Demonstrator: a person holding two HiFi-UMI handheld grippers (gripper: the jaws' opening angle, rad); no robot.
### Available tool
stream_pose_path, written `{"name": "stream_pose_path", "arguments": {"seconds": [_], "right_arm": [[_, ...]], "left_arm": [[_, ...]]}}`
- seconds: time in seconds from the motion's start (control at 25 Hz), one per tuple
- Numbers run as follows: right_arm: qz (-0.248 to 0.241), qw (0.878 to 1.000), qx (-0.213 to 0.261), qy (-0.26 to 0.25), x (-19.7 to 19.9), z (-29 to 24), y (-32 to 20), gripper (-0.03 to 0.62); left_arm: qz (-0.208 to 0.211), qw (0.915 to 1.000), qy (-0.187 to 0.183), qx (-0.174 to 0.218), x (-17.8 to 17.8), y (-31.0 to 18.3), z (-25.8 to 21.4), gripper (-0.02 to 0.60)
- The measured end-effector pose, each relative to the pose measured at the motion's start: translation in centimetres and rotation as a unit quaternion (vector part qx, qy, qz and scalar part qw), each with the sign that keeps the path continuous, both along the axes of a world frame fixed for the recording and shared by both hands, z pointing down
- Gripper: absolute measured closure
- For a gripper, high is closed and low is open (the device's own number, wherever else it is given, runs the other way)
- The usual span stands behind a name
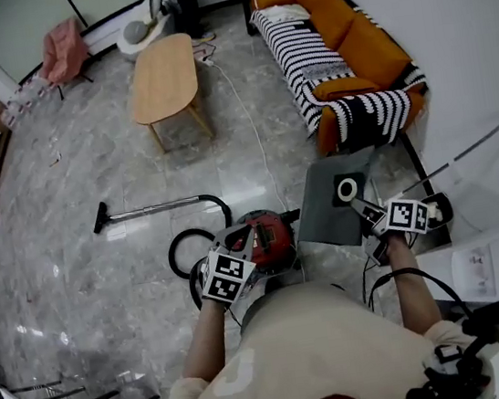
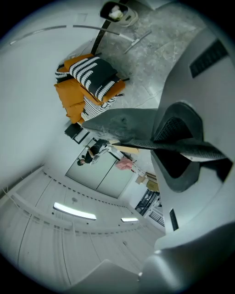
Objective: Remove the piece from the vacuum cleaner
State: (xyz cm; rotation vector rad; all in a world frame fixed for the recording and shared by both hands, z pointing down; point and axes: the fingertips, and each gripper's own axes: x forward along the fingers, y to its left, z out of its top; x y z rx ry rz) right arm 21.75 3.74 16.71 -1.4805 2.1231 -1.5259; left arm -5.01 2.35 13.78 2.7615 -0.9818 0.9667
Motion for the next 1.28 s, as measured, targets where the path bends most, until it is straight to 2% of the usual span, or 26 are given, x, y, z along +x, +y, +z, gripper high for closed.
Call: {"name": "stream_pose_path", "arguments": {"seconds": [0.32, 0.64, 0.8, 1.0, 1.28], "right_arm": [[-0.003, 1.0, -0.017, 0.022, 5.5, 1.5, 4.9, 0.565], [-0.025, 0.999, -0.013, 0.02, 8.6, 2.6, 6.9, 0.565], [-0.057, 0.998, -0.019, 0.015, 8.1, 3.5, 6.5, 0.565], [-0.112, 0.993, -0.029, 0.007, 5.4, 5.6, 6.3, 0.565], [-0.15, 0.988, -0.02, 0.013, 1.2, 5.3, 7.0, 0.565]], "left_arm": [[0.025, 0.9994, -0.007, -0.024, 7.0, 3.7, 0.2, 0.584], [0.01, 0.9995, -0.013, -0.027, 10.3, 6.5, -0.7, 0.584], [-0.017, 0.9988, -0.027, -0.038, 9.8, 8.6, -0.7, 0.584], [-0.058, 0.9948, -0.052, -0.066, 7.5, 11.5, 1.3, 0.584], [-0.076, 0.9939, -0.046, -0.065, 4.6, 12.7, 1.9, 0.584]]}}
